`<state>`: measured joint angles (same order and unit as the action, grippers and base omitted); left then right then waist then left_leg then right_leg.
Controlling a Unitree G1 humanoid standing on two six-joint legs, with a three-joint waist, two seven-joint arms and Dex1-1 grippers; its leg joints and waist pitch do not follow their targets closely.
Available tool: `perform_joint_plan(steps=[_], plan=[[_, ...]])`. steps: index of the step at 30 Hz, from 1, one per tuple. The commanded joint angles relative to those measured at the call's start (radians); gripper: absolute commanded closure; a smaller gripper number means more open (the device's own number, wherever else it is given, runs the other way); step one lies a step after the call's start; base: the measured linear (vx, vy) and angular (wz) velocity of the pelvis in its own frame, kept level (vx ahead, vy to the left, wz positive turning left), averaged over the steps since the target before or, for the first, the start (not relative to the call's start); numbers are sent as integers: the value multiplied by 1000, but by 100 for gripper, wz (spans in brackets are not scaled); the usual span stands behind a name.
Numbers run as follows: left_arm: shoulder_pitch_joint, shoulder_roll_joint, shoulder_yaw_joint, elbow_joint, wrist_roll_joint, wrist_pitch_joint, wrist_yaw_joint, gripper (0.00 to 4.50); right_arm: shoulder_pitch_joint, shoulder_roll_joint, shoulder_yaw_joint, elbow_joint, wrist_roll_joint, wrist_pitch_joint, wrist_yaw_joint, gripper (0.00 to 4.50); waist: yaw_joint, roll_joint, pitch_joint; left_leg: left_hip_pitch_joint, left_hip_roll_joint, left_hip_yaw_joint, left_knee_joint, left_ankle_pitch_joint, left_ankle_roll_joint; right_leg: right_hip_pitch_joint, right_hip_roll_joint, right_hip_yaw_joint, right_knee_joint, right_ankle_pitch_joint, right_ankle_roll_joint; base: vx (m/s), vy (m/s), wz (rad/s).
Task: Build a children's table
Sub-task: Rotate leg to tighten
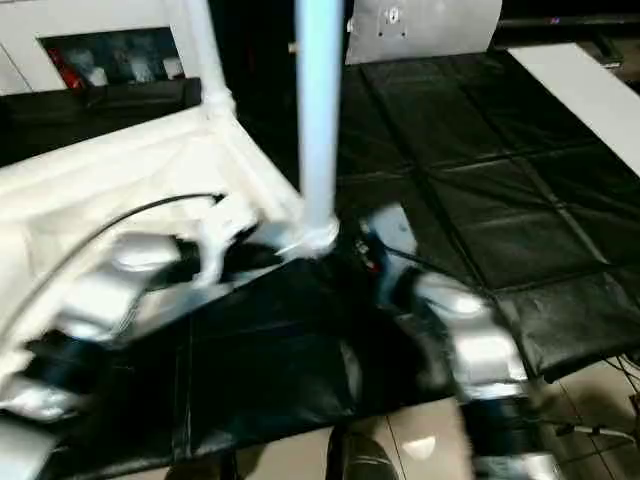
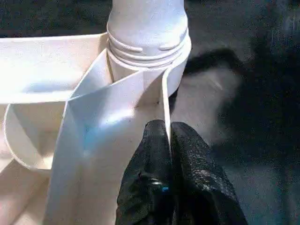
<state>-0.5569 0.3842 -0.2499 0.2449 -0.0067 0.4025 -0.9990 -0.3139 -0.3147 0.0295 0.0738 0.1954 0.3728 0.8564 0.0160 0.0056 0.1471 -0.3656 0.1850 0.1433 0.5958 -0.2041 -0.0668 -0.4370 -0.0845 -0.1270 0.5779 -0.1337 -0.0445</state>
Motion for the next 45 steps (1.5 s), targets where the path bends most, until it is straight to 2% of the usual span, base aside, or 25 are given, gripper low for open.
perform_joint_plan(steps=[1, 2, 3, 4, 7, 9, 11, 13, 16, 17, 21, 22, 23, 31, 34, 40, 45], plan=[[9, 22, -52, -35, -9, -32, -93, 450, -9, -24, 17, -17, 18, -20, 66, 23, 6, -6, -78, 5, 31, 3, -65, -122, 122, 78, -65, 60, -85, -427, -142, 0, 0, 0], [13, 43, -62, -37, -10, -55, -127, 450, -10, -45, 24, -17, 26, -25, 99, 23, 7, -7, -75, 4, 30, 6, -67, -143, 106, 78, -64, 60, -88, -464, -129, 0, 0, 0], [16, 65, -75, -33, -9, -88, -164, 450, -14, -65, 30, -14, 40, -26, 133, 23, 11, -10, -79, 8, 32, 8, -68, -145, 96, 76, -64, 62, -89, -472, -122, 0, 0, 0], [19, 94, -93, -24, -5, -145, -215, 450, -19, -86, 37, -12, 57, -26, 176, 23, 15, -9, -78, 8, 31, 5, -69, -148, 99, 76, -64, 61, -90, -476, -120, 0, 0, 0], [15, 108, -97, 1, 2, -193, -227, 450, -23, -102, 49, -15, 75, -23, 224, 23, 23, -7, -82, 12, 36, 9, -69, -138, 94, 71, -63, 66, -83, -431, -134, 0, 0, 0], [9, 101, -86, 23, 9, -202, -196, 450, -20, -112, 60, -19, 81, -30, 256, 23, 27, -7, -85, 12, 38, 12, -69, -129, 96, 71, -60, 69, -74, -373, -164, 0, 0, 0], [6, 88, -70, 32, 8, -177, -157, 450, -17, -120, 71, -20, 82, -41, 277, 23, 31, -10, -88, 6, 39, 13, -69, -116, 93, 77, -62, 69, -69, -355, -170, 0, 0, 0], [9, 77, -49, 37, -13, -127, -138, 450, -16, -127, 76, -16, 86, -49, 286, 23, 33, -11, -88, 4, 37, 15, -67, -109, 93, 78, -63, 69, -68, -361, -166, 0, 0, 0], [11, 77, -37, 44, -40, -115, -155, 450, -14, -132, 79, -14, 91, -52, 296, 23, 35, -14, -88, -1, 34, 14, -68, -110, 93, 80, -65, 66, -73, -400, -148, 0, 0, 0], [12, 77, -32, 46, -51, -112, -162, 423, -13, -133, 80, -14, 91, -53, 298, 17, 35, -14, -88, -1, 33, 14, -67, -111, 93, 80, -65, 66, -74, -408, -143, 0, 0, 0], [12, 80, -28, 72, -47, -149, -159, 389, -7, -135, 84, -18, 92, -56, 301, 14, 36, -16, -92, -1, 32, 14, -66, -105, 93, 80, -64, 64, -76, -418, -126, 0, 0, 0], [12, 81, -30, 83, -41, -165, -158, 389, -5, -136, 86, -19, 92, -59, 301, 14, 36, -13, -90, -4, 32, 13, -67, -105, 93, 81, -64, 63, -76, -420, -122, 0, 0, 0], [12, 82, -32, 93, -37, -175, -159, 373, -2, -138, 88, -20, 93, -62, 301, 14, 34, -16, -92, -5, 31, 13, -66, -107, 92, 81, -63, 62, -78, -425, -116, 0, 0, 0], [3, 75, -37, 124, -53, -205, -174, 373, 6, -144, 88, -24, 93, -68, 302, 14, 33, -13, -94, -3, 31, 14, -65, -110, 90, 79, -63, 62, -79, -432, -116, 0, 0, 0], [-2, 80, -44, 144, -42, -210, -175, 409, 8, -149, 91, -24, 96, -72, 303, 14, 34, -14, -94, -3, 30, 14, -66, -113, 90, 80, -63, 62, -79, -433, -115, 0, 0, 0], [1, 105, -64, 141, -36, -210, -217, 444, -8, -144, 94, -8, 91, -81, 299, 14, 32, -17, -92, -4, 29, 12, -67, -123, 81, 80, -64, 59, -85, -481, -93, 0, 0, 0], [5, 114, -76, 119, -48, -240, -265, 444, -45, -135, 99, 25, 81, -96, 289, 14, 25, -17, -94, -6, 30, 12, -66, -108, 86, 81, -63, 60, -78, -446, -108, 0, 0, 0]])
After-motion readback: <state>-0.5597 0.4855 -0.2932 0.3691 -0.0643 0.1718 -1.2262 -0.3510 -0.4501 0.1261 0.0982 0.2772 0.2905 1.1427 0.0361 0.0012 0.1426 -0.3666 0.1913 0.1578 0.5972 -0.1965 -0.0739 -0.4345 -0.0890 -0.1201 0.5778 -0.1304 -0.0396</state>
